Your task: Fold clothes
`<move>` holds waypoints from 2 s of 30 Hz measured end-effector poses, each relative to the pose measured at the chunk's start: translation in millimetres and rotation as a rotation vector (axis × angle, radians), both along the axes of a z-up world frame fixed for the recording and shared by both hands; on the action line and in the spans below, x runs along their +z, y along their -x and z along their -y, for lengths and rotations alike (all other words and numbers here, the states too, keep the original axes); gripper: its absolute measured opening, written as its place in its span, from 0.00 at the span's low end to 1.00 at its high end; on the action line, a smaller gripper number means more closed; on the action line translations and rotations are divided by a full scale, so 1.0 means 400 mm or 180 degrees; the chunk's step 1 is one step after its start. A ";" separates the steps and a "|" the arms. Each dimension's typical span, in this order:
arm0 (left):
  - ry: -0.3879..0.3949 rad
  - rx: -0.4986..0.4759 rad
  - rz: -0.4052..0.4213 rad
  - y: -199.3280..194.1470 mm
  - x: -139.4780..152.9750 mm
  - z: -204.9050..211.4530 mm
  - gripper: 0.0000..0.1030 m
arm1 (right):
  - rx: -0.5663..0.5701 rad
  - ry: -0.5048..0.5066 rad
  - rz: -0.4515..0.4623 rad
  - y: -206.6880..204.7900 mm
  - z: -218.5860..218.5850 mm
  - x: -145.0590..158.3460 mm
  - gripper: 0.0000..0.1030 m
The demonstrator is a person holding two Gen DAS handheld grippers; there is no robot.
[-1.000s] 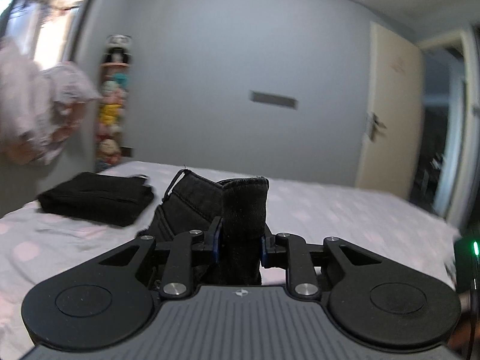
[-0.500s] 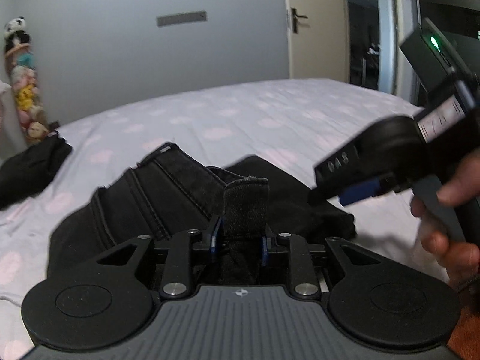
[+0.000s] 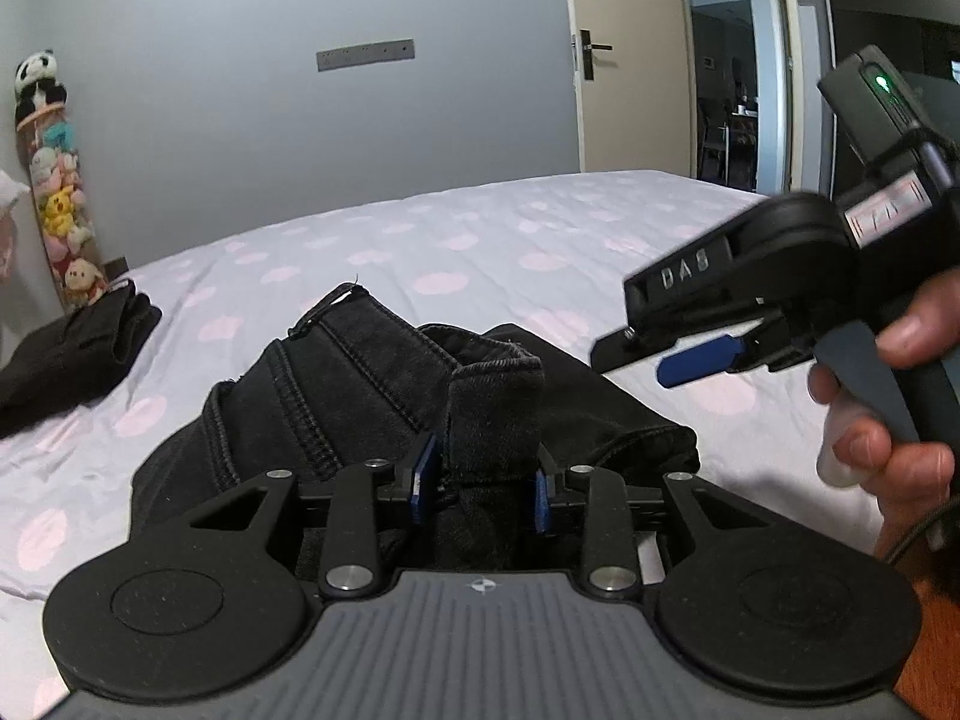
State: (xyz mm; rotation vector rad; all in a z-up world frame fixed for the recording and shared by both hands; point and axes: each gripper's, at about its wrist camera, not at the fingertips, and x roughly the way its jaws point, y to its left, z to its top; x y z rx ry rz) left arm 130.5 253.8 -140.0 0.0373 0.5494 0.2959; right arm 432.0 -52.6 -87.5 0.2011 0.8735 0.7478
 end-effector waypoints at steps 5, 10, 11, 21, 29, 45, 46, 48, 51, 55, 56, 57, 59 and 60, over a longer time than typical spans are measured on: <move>0.0234 -0.0390 0.0193 0.038 0.023 0.012 0.90 | 0.0143 -0.0175 -0.0157 -0.003 0.005 0.000 0.51; 0.0210 -0.0324 0.0123 0.045 0.025 0.005 0.90 | 0.0182 -0.0230 -0.0205 -0.005 0.010 -0.001 0.51; 0.0240 -0.0283 0.0114 0.047 0.026 -0.004 0.90 | 0.0205 -0.0269 -0.0221 -0.004 0.012 0.000 0.51; 0.0558 0.0103 0.0219 0.084 0.050 -0.087 0.84 | 0.0610 -0.0554 -0.0433 -0.004 -0.028 -0.011 0.37; 0.0719 0.0450 0.0126 0.077 0.038 -0.150 0.80 | 0.0734 -0.0878 -0.0935 -0.081 -0.100 -0.047 0.37; 0.0927 0.0574 -0.0109 0.035 -0.001 -0.187 0.73 | 0.0600 -0.0991 -0.1887 -0.191 -0.172 -0.163 0.19; 0.0917 0.0575 -0.0111 0.036 -0.001 -0.185 0.73 | 0.0593 -0.0965 -0.1876 -0.188 -0.167 -0.158 0.21; 0.0910 0.0576 -0.0119 0.037 0.001 -0.182 0.73 | 0.0560 -0.1009 -0.1795 -0.181 -0.143 -0.141 0.27; 0.0892 0.0579 -0.0156 0.034 -0.001 -0.178 0.73 | 0.0534 -0.1159 -0.1796 -0.181 -0.113 -0.129 0.32; 0.0870 0.0590 -0.0207 0.029 -0.005 -0.174 0.72 | 0.0620 -0.1055 -0.1755 -0.185 -0.158 -0.132 0.30; 0.0880 0.0595 -0.0220 0.029 -0.006 -0.173 0.72 | 0.0628 -0.1010 -0.1733 -0.184 -0.168 -0.135 0.25; 0.0889 0.0600 -0.0231 0.029 -0.007 -0.173 0.72 | 0.0627 -0.0965 -0.1711 -0.183 -0.177 -0.139 0.23; 0.0892 0.0614 -0.0245 0.028 -0.010 -0.169 0.72 | 0.0630 -0.0902 -0.1675 -0.181 -0.189 -0.142 0.17; 0.0886 0.0619 -0.0236 0.030 -0.009 -0.167 0.71 | 0.0635 -0.0894 -0.1663 -0.181 -0.192 -0.141 0.12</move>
